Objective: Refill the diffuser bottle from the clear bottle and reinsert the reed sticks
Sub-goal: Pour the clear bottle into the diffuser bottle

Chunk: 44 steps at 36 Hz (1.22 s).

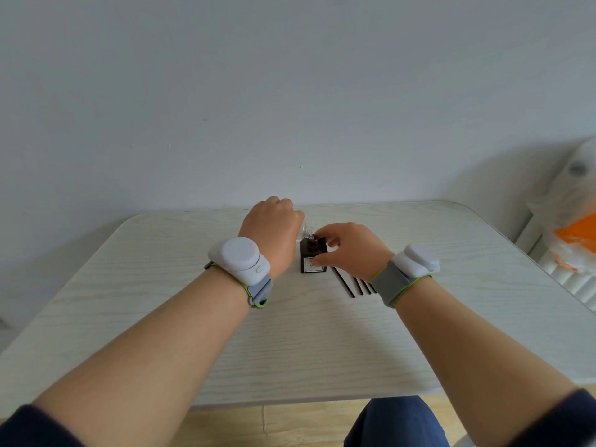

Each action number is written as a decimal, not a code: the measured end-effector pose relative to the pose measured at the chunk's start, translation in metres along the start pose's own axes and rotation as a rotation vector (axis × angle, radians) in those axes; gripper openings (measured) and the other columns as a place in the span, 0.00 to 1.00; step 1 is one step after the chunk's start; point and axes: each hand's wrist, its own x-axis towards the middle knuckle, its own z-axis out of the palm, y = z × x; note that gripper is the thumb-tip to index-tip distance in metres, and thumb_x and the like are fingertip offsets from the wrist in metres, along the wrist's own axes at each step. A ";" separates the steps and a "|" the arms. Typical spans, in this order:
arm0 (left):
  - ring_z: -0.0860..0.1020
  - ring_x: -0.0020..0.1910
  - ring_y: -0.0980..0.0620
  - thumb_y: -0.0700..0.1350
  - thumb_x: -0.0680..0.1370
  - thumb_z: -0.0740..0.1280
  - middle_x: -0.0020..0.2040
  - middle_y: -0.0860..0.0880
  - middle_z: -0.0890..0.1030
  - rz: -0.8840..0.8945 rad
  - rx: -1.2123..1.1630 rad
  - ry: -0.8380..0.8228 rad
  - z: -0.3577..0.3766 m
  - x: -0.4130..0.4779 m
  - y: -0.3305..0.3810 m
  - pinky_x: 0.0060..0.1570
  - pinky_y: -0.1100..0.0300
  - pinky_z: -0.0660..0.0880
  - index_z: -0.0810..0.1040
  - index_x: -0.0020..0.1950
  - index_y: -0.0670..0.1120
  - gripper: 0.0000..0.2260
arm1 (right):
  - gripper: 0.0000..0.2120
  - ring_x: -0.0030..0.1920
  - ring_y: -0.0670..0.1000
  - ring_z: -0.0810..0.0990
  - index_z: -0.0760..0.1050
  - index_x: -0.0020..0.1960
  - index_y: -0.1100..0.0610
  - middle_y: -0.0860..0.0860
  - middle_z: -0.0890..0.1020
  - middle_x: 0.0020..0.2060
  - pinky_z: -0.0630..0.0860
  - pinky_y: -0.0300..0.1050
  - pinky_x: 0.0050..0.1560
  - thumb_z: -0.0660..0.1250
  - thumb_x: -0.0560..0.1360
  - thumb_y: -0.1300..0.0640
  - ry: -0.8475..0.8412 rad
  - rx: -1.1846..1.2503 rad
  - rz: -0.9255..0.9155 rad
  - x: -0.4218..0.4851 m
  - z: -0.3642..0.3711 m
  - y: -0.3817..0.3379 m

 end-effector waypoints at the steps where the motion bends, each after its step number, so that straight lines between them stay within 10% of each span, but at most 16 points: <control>1: 0.73 0.53 0.45 0.36 0.74 0.64 0.53 0.46 0.77 0.003 0.001 0.001 0.000 0.000 0.000 0.49 0.56 0.69 0.77 0.54 0.44 0.11 | 0.22 0.53 0.47 0.78 0.77 0.61 0.50 0.46 0.81 0.52 0.75 0.43 0.54 0.74 0.68 0.50 0.000 -0.001 -0.001 0.000 0.000 0.000; 44: 0.71 0.54 0.45 0.34 0.73 0.61 0.53 0.47 0.75 0.078 0.093 -0.004 -0.010 0.004 0.007 0.47 0.58 0.62 0.76 0.52 0.45 0.11 | 0.22 0.54 0.48 0.78 0.77 0.62 0.51 0.45 0.79 0.48 0.72 0.40 0.51 0.74 0.69 0.50 -0.003 -0.007 -0.005 0.001 0.000 0.000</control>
